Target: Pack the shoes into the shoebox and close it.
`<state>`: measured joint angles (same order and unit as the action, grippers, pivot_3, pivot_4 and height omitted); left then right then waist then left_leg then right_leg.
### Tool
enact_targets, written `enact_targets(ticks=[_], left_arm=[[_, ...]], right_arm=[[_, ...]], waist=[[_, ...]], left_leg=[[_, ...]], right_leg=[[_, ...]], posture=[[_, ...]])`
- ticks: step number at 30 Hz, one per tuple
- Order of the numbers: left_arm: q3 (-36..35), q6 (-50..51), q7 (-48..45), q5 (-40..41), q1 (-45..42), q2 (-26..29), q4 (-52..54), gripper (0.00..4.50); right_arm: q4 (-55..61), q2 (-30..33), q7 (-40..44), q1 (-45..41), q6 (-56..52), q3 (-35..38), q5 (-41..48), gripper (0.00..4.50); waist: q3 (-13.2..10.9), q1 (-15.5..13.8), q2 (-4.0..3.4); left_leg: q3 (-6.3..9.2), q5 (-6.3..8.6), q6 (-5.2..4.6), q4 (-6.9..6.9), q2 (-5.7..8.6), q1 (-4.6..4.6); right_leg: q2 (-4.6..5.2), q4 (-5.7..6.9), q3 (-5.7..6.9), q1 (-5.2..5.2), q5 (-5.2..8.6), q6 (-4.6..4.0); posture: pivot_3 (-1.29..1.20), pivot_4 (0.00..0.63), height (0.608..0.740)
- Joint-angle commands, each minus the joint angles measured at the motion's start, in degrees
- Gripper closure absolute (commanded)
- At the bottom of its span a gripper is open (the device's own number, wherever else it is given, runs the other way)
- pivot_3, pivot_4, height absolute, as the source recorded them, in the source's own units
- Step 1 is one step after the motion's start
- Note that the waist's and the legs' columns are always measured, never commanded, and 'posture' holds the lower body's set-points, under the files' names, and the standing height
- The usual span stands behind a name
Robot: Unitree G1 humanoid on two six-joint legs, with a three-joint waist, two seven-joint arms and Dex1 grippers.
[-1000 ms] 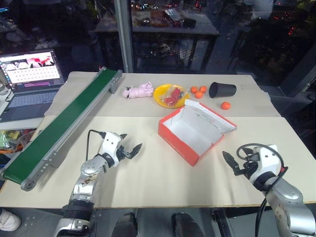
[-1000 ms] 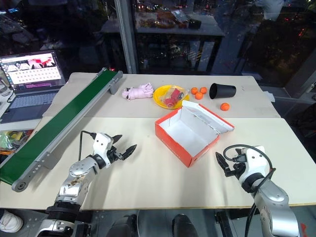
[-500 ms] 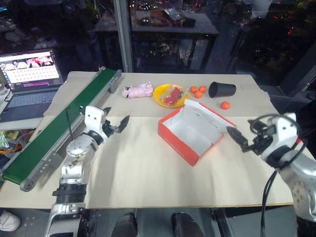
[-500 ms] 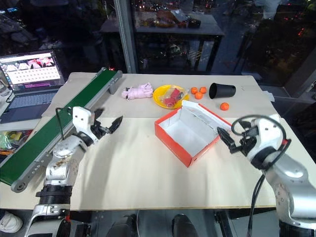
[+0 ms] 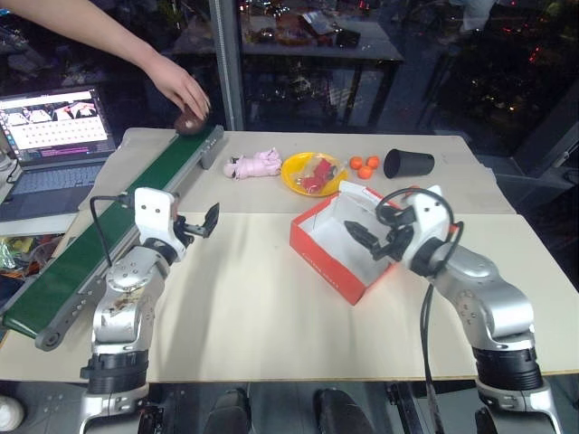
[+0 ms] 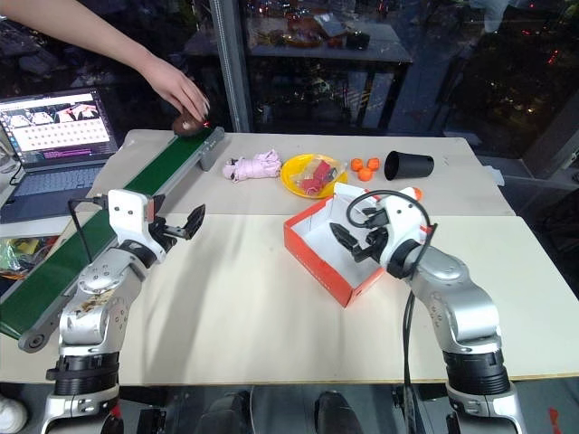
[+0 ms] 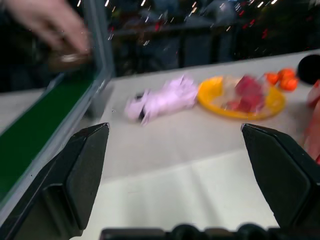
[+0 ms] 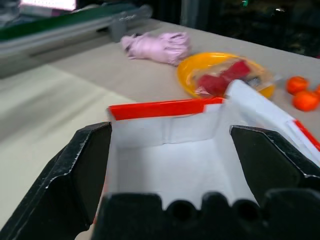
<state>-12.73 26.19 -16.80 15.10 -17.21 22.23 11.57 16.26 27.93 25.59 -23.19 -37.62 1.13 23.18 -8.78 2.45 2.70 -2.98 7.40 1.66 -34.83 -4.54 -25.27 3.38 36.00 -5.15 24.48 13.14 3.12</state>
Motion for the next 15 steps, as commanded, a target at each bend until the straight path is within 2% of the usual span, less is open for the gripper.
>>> enact_targets(ticks=[1, 8, 12, 15], left_arm=[[-3.90, 1.29, 0.96, 1.22, -0.33, 2.10, 2.74, 0.00], [-8.35, 2.63, 1.89, 1.59, -3.51, 5.90, -0.61, 0.00], [-9.80, 1.64, -0.56, 1.06, -7.58, 11.33, -7.93, 0.00], [-9.77, 0.62, -2.11, 1.17, -9.23, 13.26, -11.78, 0.00]], right_arm=[[1.40, -1.34, 1.93, -1.62, 1.10, -1.25, 0.64, 0.08], [-1.13, -4.83, 4.66, -3.96, 1.75, -3.27, 1.06, 0.08], [-1.40, -8.47, 4.48, -4.65, 1.47, -5.34, 0.71, 0.08], [-0.84, -9.67, 4.16, -4.18, 1.52, -6.73, -0.24, 0.08]], waist=[[0.00, -0.05, 0.01], [-0.02, -0.06, 0.05], [-0.03, -0.02, 0.06], [-0.03, -0.02, 0.07]], left_leg=[[0.00, 0.00, 0.00, 0.00, 0.00, 0.00], [-0.01, 0.17, 0.28, -0.07, -0.02, 0.01], [0.01, 0.17, 0.28, -0.03, -0.06, 0.01], [0.01, 0.17, 0.28, 0.02, -0.08, -0.01]], right_leg=[[0.00, 0.00, 0.00, -0.01, 0.04, -0.08], [0.01, 0.02, 0.04, -0.02, 0.02, -0.19], [-0.01, 0.03, 0.11, 0.01, 0.01, -0.20], [-0.02, 0.04, 0.15, 0.05, 0.02, -0.20]], posture=[[0.00, 0.150, 0.736], [0.00, 0.150, 0.736], [0.00, 0.150, 0.736], [0.00, 0.150, 0.736]])
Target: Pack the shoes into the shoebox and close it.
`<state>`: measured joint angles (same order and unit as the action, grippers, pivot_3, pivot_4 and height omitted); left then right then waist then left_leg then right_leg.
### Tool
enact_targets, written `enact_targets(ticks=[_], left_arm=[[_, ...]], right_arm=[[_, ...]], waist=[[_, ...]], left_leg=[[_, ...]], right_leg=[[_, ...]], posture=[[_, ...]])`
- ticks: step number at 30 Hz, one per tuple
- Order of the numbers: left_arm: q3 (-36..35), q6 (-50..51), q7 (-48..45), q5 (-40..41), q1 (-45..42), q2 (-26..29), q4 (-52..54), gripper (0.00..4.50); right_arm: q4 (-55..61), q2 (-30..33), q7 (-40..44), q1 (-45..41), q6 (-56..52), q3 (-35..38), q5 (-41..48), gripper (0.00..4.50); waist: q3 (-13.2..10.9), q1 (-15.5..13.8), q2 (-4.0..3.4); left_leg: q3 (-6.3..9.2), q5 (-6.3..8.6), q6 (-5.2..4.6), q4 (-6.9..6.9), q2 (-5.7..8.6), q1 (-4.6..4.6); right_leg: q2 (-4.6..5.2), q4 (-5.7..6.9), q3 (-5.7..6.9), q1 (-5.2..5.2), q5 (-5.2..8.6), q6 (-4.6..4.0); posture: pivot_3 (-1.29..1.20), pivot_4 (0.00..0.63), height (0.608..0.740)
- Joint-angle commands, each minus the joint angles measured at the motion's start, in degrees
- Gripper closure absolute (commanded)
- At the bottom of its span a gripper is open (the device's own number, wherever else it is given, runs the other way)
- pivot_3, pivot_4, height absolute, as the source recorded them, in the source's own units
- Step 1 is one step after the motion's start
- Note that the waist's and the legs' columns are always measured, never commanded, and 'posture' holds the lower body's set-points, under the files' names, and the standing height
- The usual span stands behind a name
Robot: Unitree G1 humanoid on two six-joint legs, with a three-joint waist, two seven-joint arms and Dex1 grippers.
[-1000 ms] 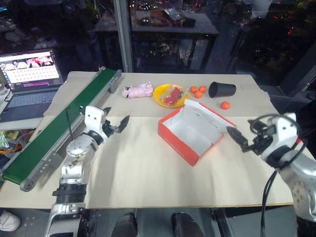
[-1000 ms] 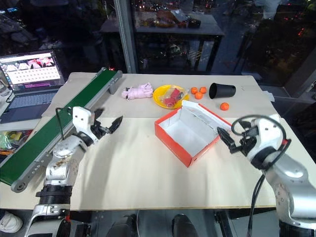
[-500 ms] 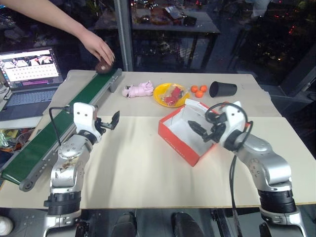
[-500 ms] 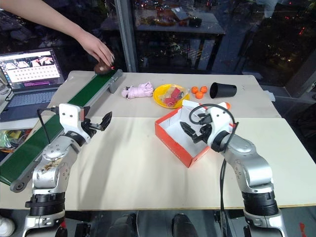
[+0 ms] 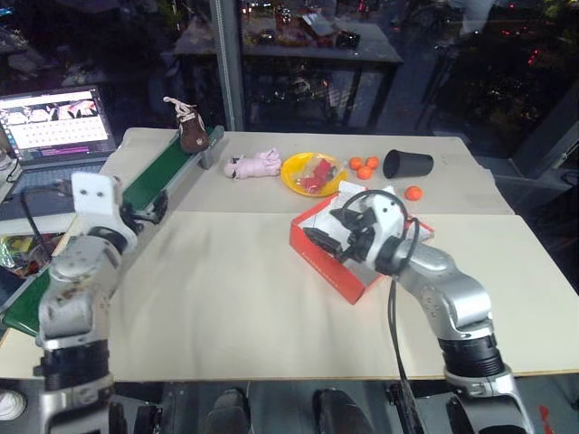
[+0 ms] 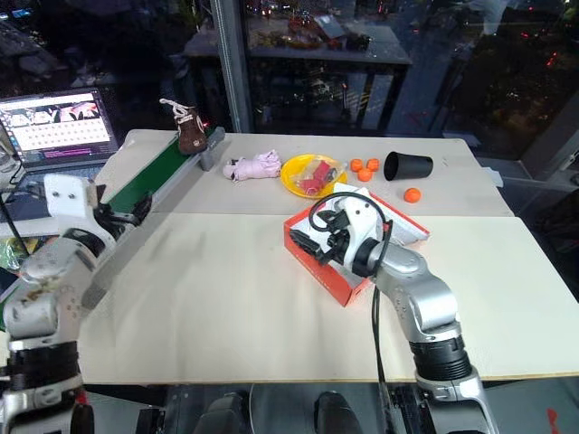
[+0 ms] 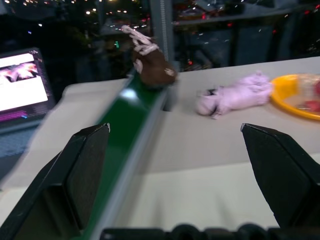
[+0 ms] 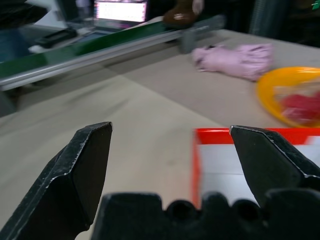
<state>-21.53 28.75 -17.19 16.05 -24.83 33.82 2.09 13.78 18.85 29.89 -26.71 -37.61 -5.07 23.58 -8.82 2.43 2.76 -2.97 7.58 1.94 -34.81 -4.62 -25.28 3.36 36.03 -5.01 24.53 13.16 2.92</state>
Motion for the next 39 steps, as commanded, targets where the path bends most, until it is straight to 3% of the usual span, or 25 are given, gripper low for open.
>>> enact_targets(ticks=[1, 17, 39], left_arm=[[-0.80, -2.22, -2.27, 0.29, -1.95, 2.07, -3.12, 0.00], [-0.11, -4.53, 0.46, -0.77, -9.41, 0.84, -16.14, 0.00], [3.45, -18.68, 0.45, -5.91, -22.94, 2.00, -51.69, 0.00]], right_arm=[[2.21, -0.71, -0.34, -0.37, 1.35, -0.98, -0.88, 0.08], [3.66, -2.05, -2.10, 1.07, 1.99, -0.78, -2.18, 0.08], [6.91, 5.62, 2.92, 1.18, -1.45, 1.11, -0.85, 0.08]], waist=[[0.00, -0.01, 0.00], [-0.02, -0.03, 0.05], [-0.05, -0.50, 0.12]], left_leg=[[-0.02, 0.00, 0.00, 0.00, 0.00, 0.00], [0.00, -0.02, -0.03, 0.01, -0.07, -0.24], [-0.01, -0.17, -0.26, 0.00, -0.07, -0.55]], right_leg=[[0.02, -0.01, 0.00, 0.00, 0.00, 0.01], [-0.02, 0.11, 0.13, 0.28, -0.30, 0.04], [-0.02, 0.12, 0.18, 0.55, -0.36, -0.03]], posture=[[0.00, 0.150, 0.736], [0.00, 0.150, 0.736], [0.00, 0.150, 0.736]])
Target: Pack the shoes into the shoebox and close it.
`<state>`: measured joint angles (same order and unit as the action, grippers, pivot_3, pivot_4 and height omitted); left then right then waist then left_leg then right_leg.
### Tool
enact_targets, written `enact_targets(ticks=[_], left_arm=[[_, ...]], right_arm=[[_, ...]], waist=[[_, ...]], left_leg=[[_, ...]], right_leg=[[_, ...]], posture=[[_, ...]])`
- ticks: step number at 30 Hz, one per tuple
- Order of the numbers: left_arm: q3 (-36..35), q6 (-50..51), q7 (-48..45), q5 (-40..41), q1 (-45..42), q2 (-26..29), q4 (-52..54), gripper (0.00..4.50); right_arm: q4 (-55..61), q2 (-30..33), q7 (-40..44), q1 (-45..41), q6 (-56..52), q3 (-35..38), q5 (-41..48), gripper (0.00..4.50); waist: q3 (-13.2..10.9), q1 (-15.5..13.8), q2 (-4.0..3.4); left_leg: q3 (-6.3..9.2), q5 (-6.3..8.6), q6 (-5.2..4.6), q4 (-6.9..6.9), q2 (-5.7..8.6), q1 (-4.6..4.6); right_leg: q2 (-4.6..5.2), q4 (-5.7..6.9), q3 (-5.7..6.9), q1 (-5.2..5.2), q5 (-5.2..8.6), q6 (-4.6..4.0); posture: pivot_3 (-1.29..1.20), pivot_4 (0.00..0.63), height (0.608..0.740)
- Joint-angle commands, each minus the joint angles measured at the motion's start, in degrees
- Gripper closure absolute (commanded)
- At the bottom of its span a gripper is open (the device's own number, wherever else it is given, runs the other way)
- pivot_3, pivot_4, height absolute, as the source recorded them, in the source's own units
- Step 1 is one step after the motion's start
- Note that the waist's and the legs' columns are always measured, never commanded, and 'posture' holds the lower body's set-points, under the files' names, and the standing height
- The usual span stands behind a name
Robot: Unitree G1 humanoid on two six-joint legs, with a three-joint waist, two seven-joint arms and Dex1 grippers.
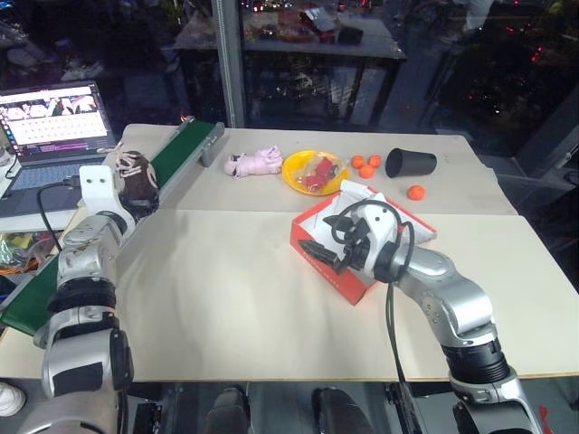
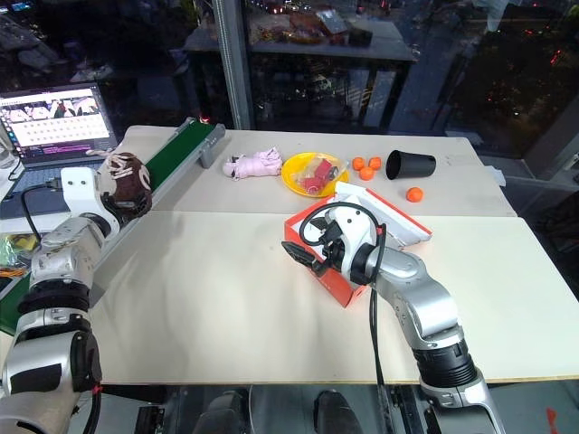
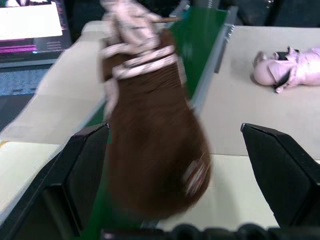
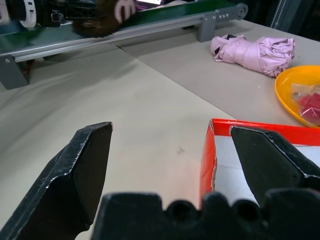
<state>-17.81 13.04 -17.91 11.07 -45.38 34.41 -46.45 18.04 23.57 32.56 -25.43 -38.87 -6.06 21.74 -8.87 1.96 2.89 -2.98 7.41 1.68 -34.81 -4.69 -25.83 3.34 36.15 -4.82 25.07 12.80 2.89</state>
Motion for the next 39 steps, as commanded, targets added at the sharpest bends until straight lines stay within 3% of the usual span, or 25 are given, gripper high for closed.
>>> enact_targets(ticks=[1, 2, 5, 11, 16, 22, 28, 33, 39], left_arm=[[-0.53, -3.28, 1.61, -0.87, -2.66, 1.39, -4.29, 0.00], [-0.81, -3.38, 2.37, -0.86, -2.93, 1.41, -5.44, 0.00], [-2.66, -3.59, 3.76, 0.58, -3.12, 1.27, -8.18, 0.71], [-3.36, -6.03, 5.56, 0.64, -2.88, 0.57, -8.80, 2.76], [-1.83, -8.54, 1.67, 1.56, -4.59, -1.62, -3.90, 4.16], [3.84, 0.65, -9.82, 9.44, -9.19, -10.67, 16.31, 4.16], [11.78, 14.08, -14.10, 14.78, -9.79, -18.98, 31.56, 4.16], [15.56, 20.13, -17.29, 16.59, -9.76, -21.22, 35.57, 4.16], [17.87, 22.15, -19.00, 17.32, -9.35, -23.71, 36.94, 4.16]], right_arm=[[2.61, 1.11, 0.21, -0.15, -0.22, 2.21, 0.85, 0.08], [2.58, 1.39, 0.20, -0.23, -0.22, 2.31, 0.72, 0.08], [2.43, 2.25, 0.26, -0.50, -0.33, 2.84, 0.63, 0.00], [2.27, 4.01, -0.04, -0.33, -0.44, 3.05, -0.04, 0.00], [2.28, 4.02, -1.14, -0.34, -1.26, 3.97, 0.48, 0.00], [1.04, -3.26, -8.79, -3.66, -9.77, 14.81, 10.13, 0.00], [-2.54, -12.02, -22.00, -10.16, -18.70, 28.71, 22.35, 0.00], [-3.53, -16.14, -31.54, -13.71, -20.90, 36.82, 31.99, 0.00], [-2.72, -15.63, -36.56, -14.12, -20.56, 38.32, 37.88, 0.00]], waist=[[0.00, -0.09, 0.00], [0.00, -0.22, 0.00], [0.00, -0.72, 0.00], [0.00, -1.35, 0.00], [0.00, -1.62, 0.00], [-0.08, -2.72, 0.14], [-0.06, -2.24, 0.11], [-0.14, -0.47, -0.09], [-0.18, 0.32, -0.18]], left_leg=[[0.00, 0.00, 0.00, -0.01, 0.00, -0.02], [0.00, 0.00, 0.00, -0.01, 0.00, -0.02], [0.00, 0.00, 0.00, -0.03, 0.01, -0.03], [0.00, 0.14, 0.31, -0.05, -0.02, 0.02], [0.01, 0.09, 0.38, -0.10, -0.04, -0.03], [0.12, -0.18, -0.02, -0.27, -0.03, -0.64], [0.20, -0.23, -0.13, -0.28, -0.01, -0.66], [0.34, -0.27, -0.22, -0.19, -0.03, -0.47], [0.41, -0.38, -0.39, -0.26, 0.00, -0.47]], right_leg=[[0.00, 0.00, 0.00, 0.01, 0.00, 0.00], [0.00, 0.00, 0.00, 0.01, 0.00, 0.00], [0.00, 0.01, 0.00, 0.02, -0.01, 0.01], [0.01, 0.15, 0.11, 0.00, -0.02, 0.04], [0.03, 0.10, 0.19, -0.04, -0.06, 0.06], [0.04, -0.03, 0.32, 0.18, -0.17, 0.01], [0.05, -0.08, 0.33, 0.12, -0.17, 0.08], [-0.04, 0.10, 0.30, 0.09, -0.17, 0.06], [-0.03, 0.11, 0.30, 0.03, -0.18, 0.08]], posture=[[0.00, 0.150, 0.736], [0.00, 0.150, 0.736], [0.00, 0.150, 0.736], [0.00, 0.150, 0.736], [0.00, 0.150, 0.736], [0.00, 0.150, 0.736], [0.00, 0.150, 0.736], [0.00, 0.150, 0.736], [0.00, 0.150, 0.736]])
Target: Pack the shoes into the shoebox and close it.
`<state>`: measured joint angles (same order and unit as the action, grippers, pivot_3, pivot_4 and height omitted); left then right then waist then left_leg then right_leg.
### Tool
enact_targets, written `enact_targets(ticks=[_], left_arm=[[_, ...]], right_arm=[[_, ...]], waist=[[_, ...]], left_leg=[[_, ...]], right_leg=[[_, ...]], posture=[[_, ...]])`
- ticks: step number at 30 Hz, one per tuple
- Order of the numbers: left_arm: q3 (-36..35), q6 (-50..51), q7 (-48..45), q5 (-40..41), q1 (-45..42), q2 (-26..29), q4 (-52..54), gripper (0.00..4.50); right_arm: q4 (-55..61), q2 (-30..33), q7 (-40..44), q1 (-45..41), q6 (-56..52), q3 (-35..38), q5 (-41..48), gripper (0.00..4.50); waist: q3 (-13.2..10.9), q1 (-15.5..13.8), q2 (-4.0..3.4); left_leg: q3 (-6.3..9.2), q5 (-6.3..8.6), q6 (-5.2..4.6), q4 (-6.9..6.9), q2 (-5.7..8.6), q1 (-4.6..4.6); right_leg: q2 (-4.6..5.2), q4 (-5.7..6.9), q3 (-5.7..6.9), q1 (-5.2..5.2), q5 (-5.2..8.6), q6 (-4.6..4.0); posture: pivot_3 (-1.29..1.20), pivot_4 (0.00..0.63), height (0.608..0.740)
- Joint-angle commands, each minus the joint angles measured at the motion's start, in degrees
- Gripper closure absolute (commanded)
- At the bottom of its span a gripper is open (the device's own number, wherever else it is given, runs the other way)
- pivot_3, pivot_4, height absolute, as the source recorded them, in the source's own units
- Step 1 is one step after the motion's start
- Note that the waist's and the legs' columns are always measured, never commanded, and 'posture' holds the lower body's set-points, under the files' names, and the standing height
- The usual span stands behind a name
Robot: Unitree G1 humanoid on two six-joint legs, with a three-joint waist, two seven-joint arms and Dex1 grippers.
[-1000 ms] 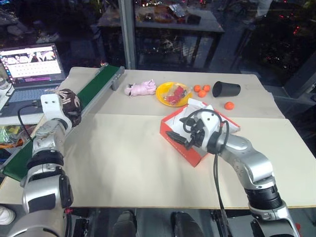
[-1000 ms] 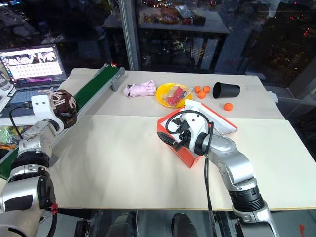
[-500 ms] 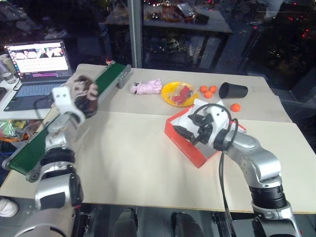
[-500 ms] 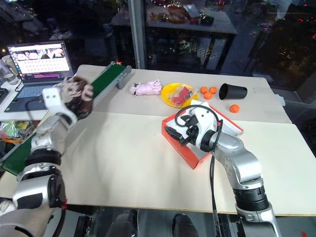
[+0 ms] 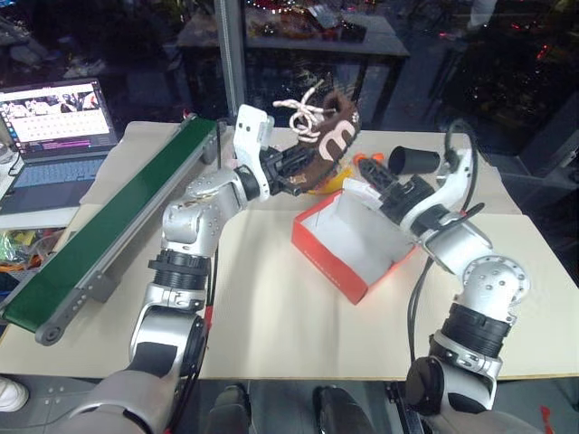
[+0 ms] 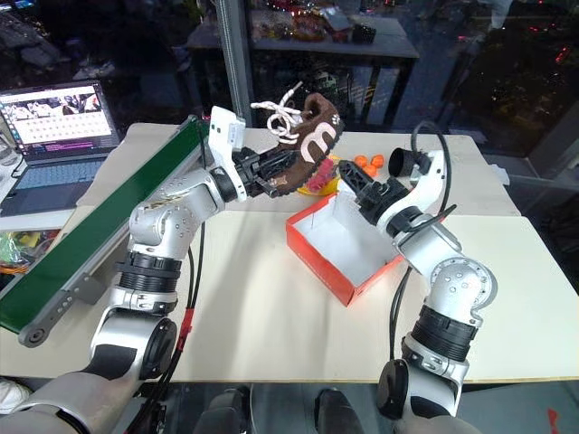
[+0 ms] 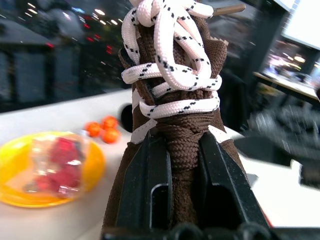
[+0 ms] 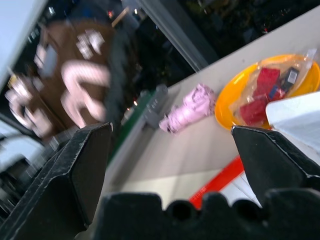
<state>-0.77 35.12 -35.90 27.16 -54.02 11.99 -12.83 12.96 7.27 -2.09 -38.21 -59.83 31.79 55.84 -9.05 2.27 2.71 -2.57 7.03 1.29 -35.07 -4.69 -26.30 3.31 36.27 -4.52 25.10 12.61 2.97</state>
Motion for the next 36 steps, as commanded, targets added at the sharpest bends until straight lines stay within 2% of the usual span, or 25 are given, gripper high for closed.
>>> enact_targets(ticks=[1, 11, 21, 28, 31, 36], left_arm=[[0.98, 0.19, -0.95, 1.12, -0.62, -1.71, 3.45, 4.16], [2.96, 1.08, -0.78, 1.10, 0.20, -6.44, 5.34, 4.16], [2.12, -0.40, -0.48, -0.42, -1.25, -6.44, 1.79, 4.16], [2.65, -0.07, -0.38, -0.21, -1.32, -7.95, 2.65, 4.16], [2.32, 0.22, -0.28, -0.13, -1.46, -7.80, 2.90, 4.20], [1.98, 0.28, 0.04, -0.24, -1.36, -7.39, 3.13, 4.20]], right_arm=[[2.49, 0.89, -2.47, -1.18, 0.54, 0.32, 4.45, 0.00], [4.66, 2.09, -5.99, 0.98, 1.01, -1.98, 7.82, 0.00], [7.47, 3.16, -10.02, 1.34, 1.37, -3.37, 15.25, 0.00], [6.17, 3.08, -10.44, 1.53, 4.29, -6.23, 15.22, 0.00], [5.36, 3.26, -9.93, 1.66, 6.79, -6.21, 14.20, 0.70], [4.80, 3.93, -9.69, 1.78, 8.80, -6.70, 14.32, 2.40]], waist=[[0.00, 0.03, 0.00], [0.00, 0.16, -0.02], [0.00, 0.18, -0.03], [0.00, 0.18, -0.03], [0.00, 0.16, -0.03], [0.00, 0.15, -0.03]], left_leg=[[0.00, 0.00, 0.00, -0.02, 0.01, 0.00], [0.04, -0.01, -0.01, 0.00, 0.03, -0.01], [0.06, -0.01, -0.02, -0.02, 0.03, -0.02], [0.08, -0.01, -0.02, -0.03, 0.04, -0.03], [0.08, -0.01, -0.02, -0.02, 0.04, -0.03], [0.09, -0.01, -0.02, -0.03, 0.05, -0.03]], right_leg=[[0.01, 0.00, 0.00, -0.02, 0.00, 0.00], [0.02, -0.04, 0.00, -0.02, 0.00, 0.02], [0.02, -0.06, 0.00, -0.03, 0.00, 0.02], [0.02, -0.05, 0.00, -0.03, 0.00, 0.02], [0.01, -0.05, 0.00, -0.03, 0.00, 0.02], [0.02, -0.05, 0.00, -0.03, 0.00, 0.02]], posture=[[0.00, 0.150, 0.736], [0.00, 0.150, 0.736], [0.00, 0.150, 0.736], [0.00, 0.150, 0.736], [0.00, 0.150, 0.736], [0.00, 0.150, 0.736]])
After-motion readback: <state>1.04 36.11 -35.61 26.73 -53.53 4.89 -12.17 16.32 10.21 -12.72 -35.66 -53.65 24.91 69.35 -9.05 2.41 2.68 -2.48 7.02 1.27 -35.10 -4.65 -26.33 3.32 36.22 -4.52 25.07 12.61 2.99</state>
